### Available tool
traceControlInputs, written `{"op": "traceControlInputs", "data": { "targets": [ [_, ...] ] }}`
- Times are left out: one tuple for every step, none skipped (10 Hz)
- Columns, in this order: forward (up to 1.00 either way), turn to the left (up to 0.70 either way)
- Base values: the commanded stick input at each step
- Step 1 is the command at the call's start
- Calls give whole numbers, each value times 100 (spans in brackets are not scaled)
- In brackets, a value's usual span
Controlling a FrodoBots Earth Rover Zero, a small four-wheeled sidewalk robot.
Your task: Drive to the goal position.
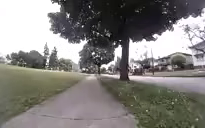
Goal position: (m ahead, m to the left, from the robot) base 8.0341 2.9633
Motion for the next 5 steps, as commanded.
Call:
{"op": "traceControlInputs", "data": {
  "targets": [
    [70,35],
    [70,35],
    [70,35],
    [70,28],
    [70,0]
  ]
}}
